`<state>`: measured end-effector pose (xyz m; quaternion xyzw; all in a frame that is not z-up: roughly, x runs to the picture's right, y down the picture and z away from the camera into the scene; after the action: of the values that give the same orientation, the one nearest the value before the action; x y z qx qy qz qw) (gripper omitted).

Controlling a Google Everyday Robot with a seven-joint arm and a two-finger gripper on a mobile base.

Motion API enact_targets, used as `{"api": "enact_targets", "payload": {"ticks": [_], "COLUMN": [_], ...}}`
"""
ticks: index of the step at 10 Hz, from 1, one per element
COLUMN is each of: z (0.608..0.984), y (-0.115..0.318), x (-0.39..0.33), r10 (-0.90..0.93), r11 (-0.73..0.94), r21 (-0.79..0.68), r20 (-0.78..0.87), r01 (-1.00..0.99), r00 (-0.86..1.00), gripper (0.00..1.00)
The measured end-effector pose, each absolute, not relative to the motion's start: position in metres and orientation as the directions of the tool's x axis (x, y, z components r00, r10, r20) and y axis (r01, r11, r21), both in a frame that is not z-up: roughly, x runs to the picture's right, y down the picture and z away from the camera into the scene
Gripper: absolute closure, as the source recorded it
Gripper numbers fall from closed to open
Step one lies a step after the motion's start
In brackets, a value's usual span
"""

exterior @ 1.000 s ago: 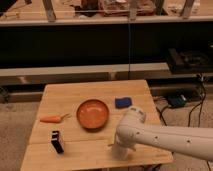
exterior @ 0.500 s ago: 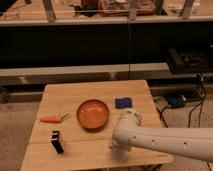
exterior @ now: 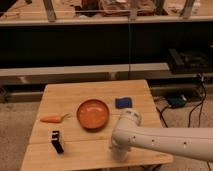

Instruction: Place the ceramic cup over the eraser

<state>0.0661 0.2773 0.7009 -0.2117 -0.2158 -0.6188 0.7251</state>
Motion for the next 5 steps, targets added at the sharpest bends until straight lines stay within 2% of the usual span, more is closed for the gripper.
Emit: {"api": "enact_targets", "payload": {"ticks": [3, 5], "z": [0.674, 0.636], "y": [0.259, 0.225], "x": [0.051, 0.035], "r10": [-0.826, -0.835], "r11": [0.103, 0.078], "r21": [0.017, 0.075], "r20": [0.558, 0.549], "r01": [0.995, 0.994], "r00": [0.076, 0.024], "gripper": [1.0, 1.0]}}
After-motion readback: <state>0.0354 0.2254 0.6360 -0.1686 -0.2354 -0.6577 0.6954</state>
